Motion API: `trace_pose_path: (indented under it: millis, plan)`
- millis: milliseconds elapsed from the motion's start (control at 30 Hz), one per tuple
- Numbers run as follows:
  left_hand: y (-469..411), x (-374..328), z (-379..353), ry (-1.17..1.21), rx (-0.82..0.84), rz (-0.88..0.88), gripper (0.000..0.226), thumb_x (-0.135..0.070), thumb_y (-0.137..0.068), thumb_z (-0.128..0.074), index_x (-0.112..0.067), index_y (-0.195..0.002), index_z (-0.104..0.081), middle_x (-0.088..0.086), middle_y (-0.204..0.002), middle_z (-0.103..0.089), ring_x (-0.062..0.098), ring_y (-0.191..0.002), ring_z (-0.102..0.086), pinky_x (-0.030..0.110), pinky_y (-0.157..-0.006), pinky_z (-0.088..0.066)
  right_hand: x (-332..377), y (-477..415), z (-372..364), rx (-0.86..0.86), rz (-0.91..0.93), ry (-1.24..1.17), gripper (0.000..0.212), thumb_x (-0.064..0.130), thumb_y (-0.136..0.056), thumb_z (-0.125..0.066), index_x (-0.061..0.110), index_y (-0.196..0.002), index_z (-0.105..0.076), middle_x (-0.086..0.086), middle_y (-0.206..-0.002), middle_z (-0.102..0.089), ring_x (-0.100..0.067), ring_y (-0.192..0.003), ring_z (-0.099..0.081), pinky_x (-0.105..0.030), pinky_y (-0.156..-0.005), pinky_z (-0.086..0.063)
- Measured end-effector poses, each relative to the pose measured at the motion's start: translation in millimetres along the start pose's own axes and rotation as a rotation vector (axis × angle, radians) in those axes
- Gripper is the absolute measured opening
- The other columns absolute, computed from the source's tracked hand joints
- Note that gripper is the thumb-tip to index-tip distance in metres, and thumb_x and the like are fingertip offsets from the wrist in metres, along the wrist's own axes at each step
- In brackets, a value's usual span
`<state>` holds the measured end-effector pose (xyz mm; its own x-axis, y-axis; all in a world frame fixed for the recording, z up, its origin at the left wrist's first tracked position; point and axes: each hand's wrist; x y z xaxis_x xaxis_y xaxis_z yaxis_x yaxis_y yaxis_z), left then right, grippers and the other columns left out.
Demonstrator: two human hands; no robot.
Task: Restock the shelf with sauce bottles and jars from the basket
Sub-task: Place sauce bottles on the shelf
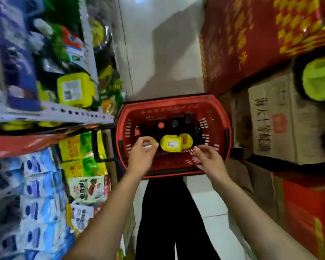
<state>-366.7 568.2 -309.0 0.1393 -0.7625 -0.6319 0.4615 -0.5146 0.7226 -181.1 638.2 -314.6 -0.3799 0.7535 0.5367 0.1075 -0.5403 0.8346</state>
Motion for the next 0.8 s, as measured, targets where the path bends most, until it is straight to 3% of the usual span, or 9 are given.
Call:
trace_pose_path:
  millis: [100,167,233,300,400,567,667,800]
  plan:
    - [-56.6,22.2,-34.2,-0.107,0.028,-0.042,0.038,-0.015,-0.079,-0.069,-0.005,-0.112,-0.054,0.01,-0.112,-0.06,0.018,-0.098,-0.057,0.022,-0.083,-0.045,-17.8,-64.5,-3.4,-0.097,0.04,0.035,0.023,0.03,-0.087,-0.061,0.017,-0.106,-0.055,0.008,-0.084,-0.061,-0.007,-0.078,-0.059,-0.025,-0.071,-0.048]
    - [-94.4,36.2,-52.7,-0.18,0.064,-0.067,0.053,-0.023,-0.074,-0.074,-0.008,-0.12,-0.052,0.006,-0.121,-0.058,0.016,-0.112,-0.053,0.027,-0.094,-0.042,-28.9,-107.4,-5.3,-0.127,0.064,0.016,0.028,0.022,-0.09,-0.058,0.011,-0.116,-0.053,0.005,-0.086,-0.06,-0.002,-0.074,-0.056,-0.016,-0.062,-0.046]
    - [-132.4,49.6,-67.4,-0.259,0.058,-0.119,0.062,-0.027,-0.069,-0.078,-0.012,-0.123,-0.052,0.004,-0.123,-0.059,0.017,-0.116,-0.052,0.025,-0.096,-0.039,-38.7,-149.0,-8.5,-0.138,0.091,0.005,0.03,0.014,-0.09,-0.056,0.008,-0.12,-0.052,-0.002,-0.095,-0.061,-0.004,-0.078,-0.057,-0.012,-0.059,-0.045]
    - [-167.6,62.6,-83.7,-0.386,0.046,-0.196,0.066,-0.028,-0.065,-0.081,-0.014,-0.123,-0.053,0.007,-0.12,-0.061,0.021,-0.112,-0.054,0.021,-0.09,-0.036,-48.7,-188.7,-12.3,-0.137,0.101,0.005,0.036,0.01,-0.089,-0.058,0.009,-0.123,-0.049,-0.01,-0.112,-0.058,-0.015,-0.096,-0.057,-0.016,-0.069,-0.045]
    - [-210.6,78.1,-100.1,-0.652,0.092,-0.363,0.073,-0.031,-0.062,-0.082,-0.014,-0.126,-0.052,0.008,-0.128,-0.056,0.025,-0.12,-0.049,0.031,-0.099,-0.034,-59.9,-235.8,-17.1,-0.125,0.174,0.088,0.048,0.005,-0.084,-0.063,0.007,-0.129,-0.044,-0.008,-0.118,-0.05,-0.022,-0.115,-0.05,-0.029,-0.094,-0.041]
    - [-251.4,94.9,-114.1,-1.085,0.135,-0.604,0.073,-0.039,-0.066,-0.075,-0.022,-0.13,-0.045,0.001,-0.135,-0.051,0.019,-0.13,-0.04,0.036,-0.104,-0.024,-69.4,-282.5,-19.8,-0.067,0.369,0.442,0.058,0.013,-0.076,-0.073,0.005,-0.128,-0.048,-0.016,-0.129,-0.051,-0.028,-0.122,-0.046,-0.038,-0.105,-0.035]
    - [-260.9,99.1,-120.5,-1.147,0.128,-0.664,0.067,-0.036,-0.069,-0.074,-0.022,-0.129,-0.048,0.001,-0.135,-0.051,0.018,-0.131,-0.039,0.035,-0.106,-0.018,-71.8,-296.2,-21.9,-0.069,0.466,0.587,0.054,0.019,-0.076,-0.074,0.006,-0.124,-0.054,-0.018,-0.124,-0.052,-0.031,-0.12,-0.046,-0.037,-0.104,-0.034]
    - [-266.7,104.1,-126.9,-1.146,0.143,-0.665,0.051,-0.042,-0.074,-0.067,-0.028,-0.12,-0.052,-0.003,-0.123,-0.06,0.017,-0.121,-0.048,0.032,-0.102,-0.024,-70.5,-304.4,-22.7,-0.081,0.562,0.584,0.038,0.017,-0.079,-0.071,0.0,-0.111,-0.06,-0.019,-0.114,-0.059,-0.033,-0.109,-0.053,-0.037,-0.096,-0.039]
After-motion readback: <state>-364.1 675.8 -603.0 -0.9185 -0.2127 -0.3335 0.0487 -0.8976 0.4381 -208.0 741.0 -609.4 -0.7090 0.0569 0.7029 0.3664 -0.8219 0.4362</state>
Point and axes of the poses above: each hand's wrist, its own y-axis away from the middle knuckle, its own z-axis out of the back of the hand, x = y × z
